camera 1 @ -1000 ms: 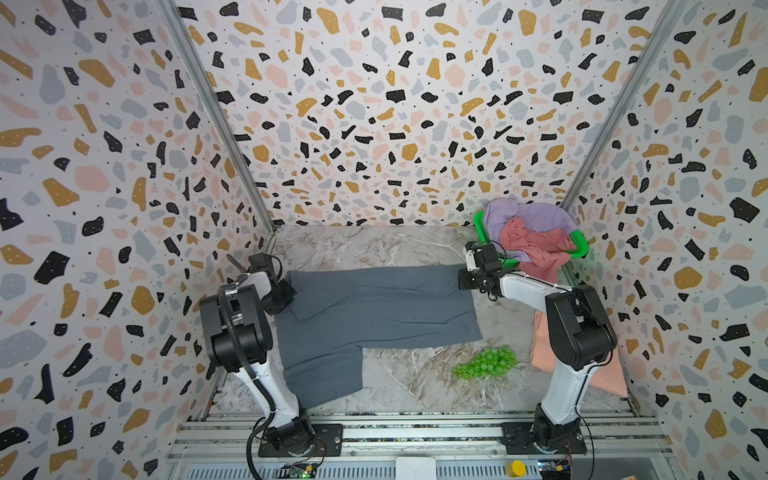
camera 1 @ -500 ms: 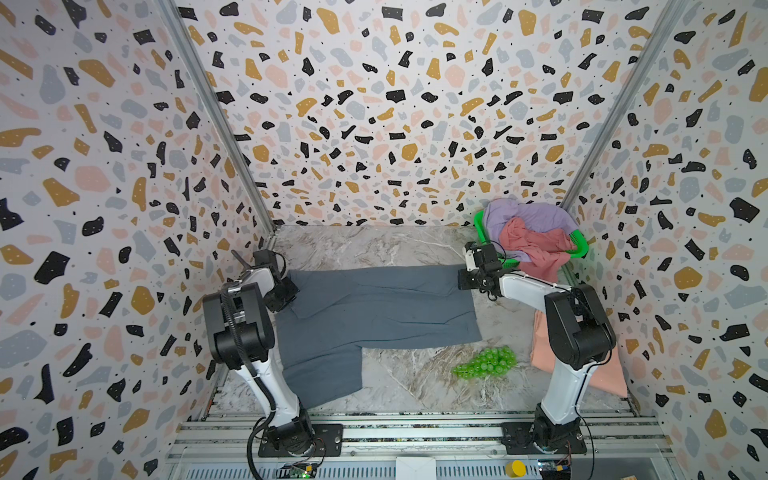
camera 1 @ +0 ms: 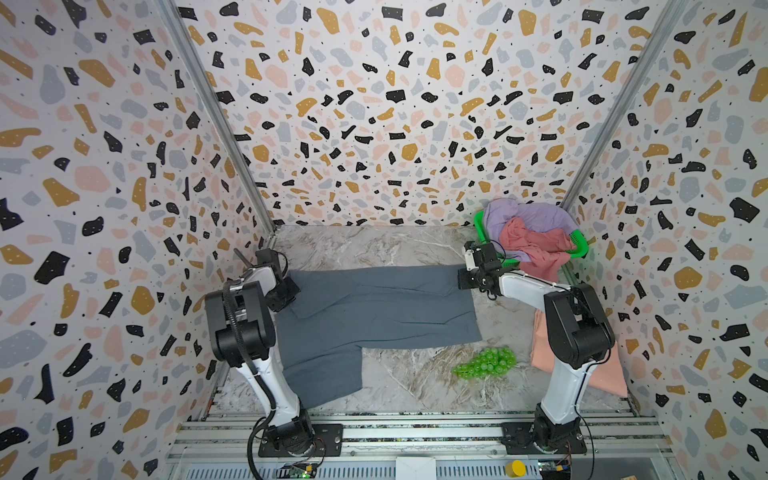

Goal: Fold and stack the t-shirts

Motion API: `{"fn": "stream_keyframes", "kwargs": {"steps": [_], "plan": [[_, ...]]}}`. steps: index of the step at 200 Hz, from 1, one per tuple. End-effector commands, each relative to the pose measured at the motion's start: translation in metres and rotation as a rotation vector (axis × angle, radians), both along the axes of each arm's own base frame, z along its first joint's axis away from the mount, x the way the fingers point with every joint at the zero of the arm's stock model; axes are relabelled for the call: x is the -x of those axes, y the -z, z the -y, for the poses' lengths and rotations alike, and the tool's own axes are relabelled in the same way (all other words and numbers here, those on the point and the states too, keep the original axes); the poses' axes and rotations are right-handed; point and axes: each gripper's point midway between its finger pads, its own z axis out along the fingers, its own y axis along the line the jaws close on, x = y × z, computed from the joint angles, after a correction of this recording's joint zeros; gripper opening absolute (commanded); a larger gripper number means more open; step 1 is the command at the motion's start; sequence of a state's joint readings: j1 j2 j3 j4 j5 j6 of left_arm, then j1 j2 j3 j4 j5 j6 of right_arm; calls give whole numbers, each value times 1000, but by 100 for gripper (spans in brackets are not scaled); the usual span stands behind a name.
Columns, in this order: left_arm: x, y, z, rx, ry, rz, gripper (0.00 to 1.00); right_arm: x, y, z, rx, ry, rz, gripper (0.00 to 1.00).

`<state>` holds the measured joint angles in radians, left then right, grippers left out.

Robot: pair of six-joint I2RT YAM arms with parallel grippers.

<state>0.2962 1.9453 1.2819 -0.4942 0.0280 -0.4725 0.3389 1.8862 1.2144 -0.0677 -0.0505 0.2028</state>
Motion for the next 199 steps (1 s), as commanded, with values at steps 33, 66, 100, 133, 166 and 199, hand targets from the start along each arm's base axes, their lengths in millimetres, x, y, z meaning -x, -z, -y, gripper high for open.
{"fn": "stream_keyframes", "kwargs": {"steps": [33, 66, 100, 133, 166, 199], "plan": [[-6, -20, 1, -10, 21, 23, 0, -12, -23, -2, -22, 6, 43, 0], [-23, -63, 2, -2, 35, 110, 0, -21, -40, 0, -79, 33, 72, 0], [-53, -115, 6, 22, 68, 249, 0, -40, -75, -3, -131, 44, 155, 0], [-104, -175, 17, 89, 133, 481, 0, -78, -112, -14, -216, 48, 274, 0], [-162, -233, 25, 138, 178, 705, 0, -132, -150, -22, -299, 66, 388, 0], [-210, -301, 34, 167, 219, 961, 0, -162, -158, -27, -331, 62, 427, 0]]}}
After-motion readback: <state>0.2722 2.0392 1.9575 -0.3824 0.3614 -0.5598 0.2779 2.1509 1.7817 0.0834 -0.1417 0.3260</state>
